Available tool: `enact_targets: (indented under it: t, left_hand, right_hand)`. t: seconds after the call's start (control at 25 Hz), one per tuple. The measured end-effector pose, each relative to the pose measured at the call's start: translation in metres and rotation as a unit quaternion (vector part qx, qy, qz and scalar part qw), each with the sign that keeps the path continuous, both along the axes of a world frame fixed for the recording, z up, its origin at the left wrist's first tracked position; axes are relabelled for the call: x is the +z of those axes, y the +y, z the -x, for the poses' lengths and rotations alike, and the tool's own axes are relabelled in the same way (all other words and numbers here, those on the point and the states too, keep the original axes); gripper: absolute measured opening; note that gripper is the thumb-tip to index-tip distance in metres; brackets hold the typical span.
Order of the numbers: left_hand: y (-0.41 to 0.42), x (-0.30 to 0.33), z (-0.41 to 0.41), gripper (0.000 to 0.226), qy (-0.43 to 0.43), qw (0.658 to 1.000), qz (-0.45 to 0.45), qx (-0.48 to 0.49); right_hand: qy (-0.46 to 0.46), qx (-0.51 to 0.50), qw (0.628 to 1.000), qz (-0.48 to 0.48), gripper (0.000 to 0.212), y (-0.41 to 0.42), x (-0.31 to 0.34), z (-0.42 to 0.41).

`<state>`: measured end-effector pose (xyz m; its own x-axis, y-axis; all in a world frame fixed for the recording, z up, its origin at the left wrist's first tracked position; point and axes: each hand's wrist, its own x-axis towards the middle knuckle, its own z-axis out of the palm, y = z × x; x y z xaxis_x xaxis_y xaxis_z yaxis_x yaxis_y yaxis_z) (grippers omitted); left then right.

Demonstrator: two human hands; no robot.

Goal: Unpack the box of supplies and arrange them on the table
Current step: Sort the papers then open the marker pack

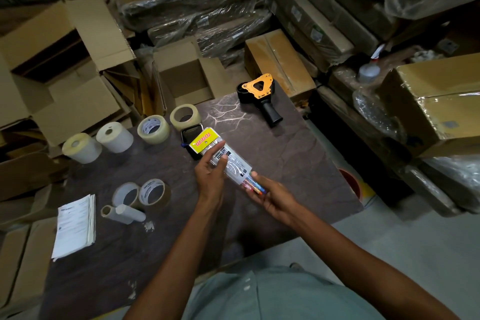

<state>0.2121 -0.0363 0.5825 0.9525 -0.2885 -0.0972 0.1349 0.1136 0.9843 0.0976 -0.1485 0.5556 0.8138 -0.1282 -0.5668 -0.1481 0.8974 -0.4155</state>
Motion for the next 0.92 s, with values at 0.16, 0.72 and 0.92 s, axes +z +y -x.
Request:
enact_targets:
  t: [0.16,0.72,0.92]
  left_hand:
    - [0.008,-0.001,-0.005,0.036,0.023,1.0,0.015,0.005]
    - [0.014,-0.01,0.012,0.039,0.074,0.996,-0.043,-0.018]
    - [0.024,-0.015,0.011,0.039,0.1,0.994,-0.017,0.041]
  right_hand:
    - [0.012,0.054,0.998,0.006,0.045,-0.006,-0.002,0.006]
    - [0.015,0.372,0.892,0.256,0.024,-0.013,0.013,-0.009]
    - [0.003,0.401,0.882,0.249,0.016,-0.002,0.004,-0.003]
